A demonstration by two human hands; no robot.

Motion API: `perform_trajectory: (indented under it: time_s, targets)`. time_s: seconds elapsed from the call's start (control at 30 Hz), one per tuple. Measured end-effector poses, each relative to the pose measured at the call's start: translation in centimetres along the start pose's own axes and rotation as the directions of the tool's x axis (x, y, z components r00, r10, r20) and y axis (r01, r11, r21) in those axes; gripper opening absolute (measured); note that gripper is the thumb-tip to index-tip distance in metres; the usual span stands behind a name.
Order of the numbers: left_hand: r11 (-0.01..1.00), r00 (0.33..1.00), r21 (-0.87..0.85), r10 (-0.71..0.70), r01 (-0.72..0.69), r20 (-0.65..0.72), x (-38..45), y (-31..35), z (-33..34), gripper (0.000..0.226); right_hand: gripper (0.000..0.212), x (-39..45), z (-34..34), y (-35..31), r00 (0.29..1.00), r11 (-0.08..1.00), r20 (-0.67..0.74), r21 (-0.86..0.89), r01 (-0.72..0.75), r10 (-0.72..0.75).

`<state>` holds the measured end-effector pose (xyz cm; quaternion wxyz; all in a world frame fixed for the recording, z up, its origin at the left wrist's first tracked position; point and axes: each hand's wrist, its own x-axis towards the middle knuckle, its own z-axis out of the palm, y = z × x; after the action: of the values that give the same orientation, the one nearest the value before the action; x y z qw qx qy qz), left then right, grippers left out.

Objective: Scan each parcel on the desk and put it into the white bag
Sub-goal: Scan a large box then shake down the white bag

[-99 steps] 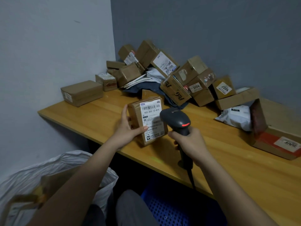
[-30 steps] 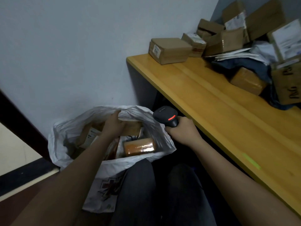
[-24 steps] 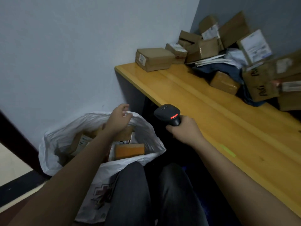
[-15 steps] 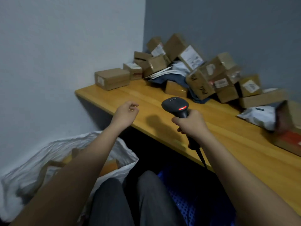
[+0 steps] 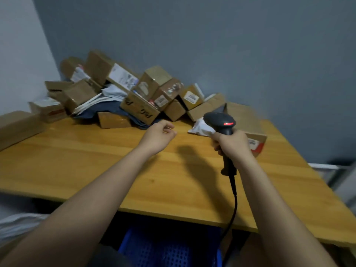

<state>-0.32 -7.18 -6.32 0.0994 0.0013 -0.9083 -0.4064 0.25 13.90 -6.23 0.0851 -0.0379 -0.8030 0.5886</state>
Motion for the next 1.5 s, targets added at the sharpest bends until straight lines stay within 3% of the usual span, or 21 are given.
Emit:
perform_trajectory:
  time_s: [0.23,0.33,0.47,0.53,0.63,0.77,0.87,0.97,1.07,1.17,1.27,1.37,1.5]
  targets:
    - [0.994,0.972,-0.092,0.082,-0.063,0.222,4.6,6.7,10.4,0.052,0.017,4.0,-8.0,2.8,0.947,0.991,-0.301,0.107,-0.08,0.109]
    - [0.99,0.952,-0.137,0.079,-0.04,0.296,5.1,8.2,13.3,0.062,0.017,5.3,-9.0,3.6,0.951,0.964,-0.241,0.225,-0.14,0.195]
    - [0.989,0.927,-0.142,0.079,-0.028,0.367,5.0,8.1,15.1,0.062,0.018,5.6,-8.5,5.4,0.97,0.968,-0.158,0.204,-0.149,0.183]
    - [0.999,0.959,-0.047,-0.013,0.027,0.283,5.2,7.1,14.4,0.05,0.024,4.8,-8.2,5.4,0.981,0.968,-0.105,0.208,-0.139,0.163]
    - [0.989,0.991,0.069,-0.13,0.129,0.021,5.0,4.6,11.3,0.035,0.024,3.2,-7.7,5.1,0.989,0.964,0.062,0.223,-0.146,0.136]
    - [0.988,0.996,0.129,-0.081,0.083,-0.024,3.4,1.9,7.3,0.03,0.016,2.1,-5.1,4.6,0.991,0.96,0.019,0.245,-0.134,0.133]
    - [0.99,0.988,0.101,0.09,-0.103,0.124,2.4,1.5,6.2,0.046,0.013,1.0,-2.2,3.2,0.991,0.971,0.04,0.201,-0.132,0.127]
    - [0.908,0.946,0.357,0.107,-0.218,0.307,2.5,1.1,6.0,0.075,0.011,0.2,-0.9,2.1,0.998,0.988,0.021,0.137,-0.064,0.062]
    - [0.784,0.943,0.532,0.212,-0.321,0.256,2.6,0.3,5.9,0.07,0.019,0.8,-1.8,1.5,0.996,0.998,-0.078,0.048,-0.028,0.032]
    - [0.773,0.947,0.548,0.236,-0.318,0.217,2.4,-0.4,5.4,0.063,0.023,1.7,-3.1,1.7,0.98,0.994,-0.196,-0.106,0.01,-0.031]
    - [0.777,0.958,0.564,0.191,-0.281,0.214,1.8,-0.9,4.2,0.06,0.022,2.2,-3.8,2.1,0.977,0.972,-0.206,-0.234,-0.003,-0.046]
    - [0.77,0.97,0.593,0.155,-0.237,0.186,0.9,-2.3,2.0,0.059,0.047,2.0,-3.0,2.0,0.995,0.935,-0.098,-0.351,-0.046,0.012]
    - [0.779,0.989,0.609,0.099,-0.147,0.112,-1.4,-5.2,-1.8,0.056,0.039,0.1,0.6,1.0,0.994,0.921,0.103,-0.389,0.021,0.021]
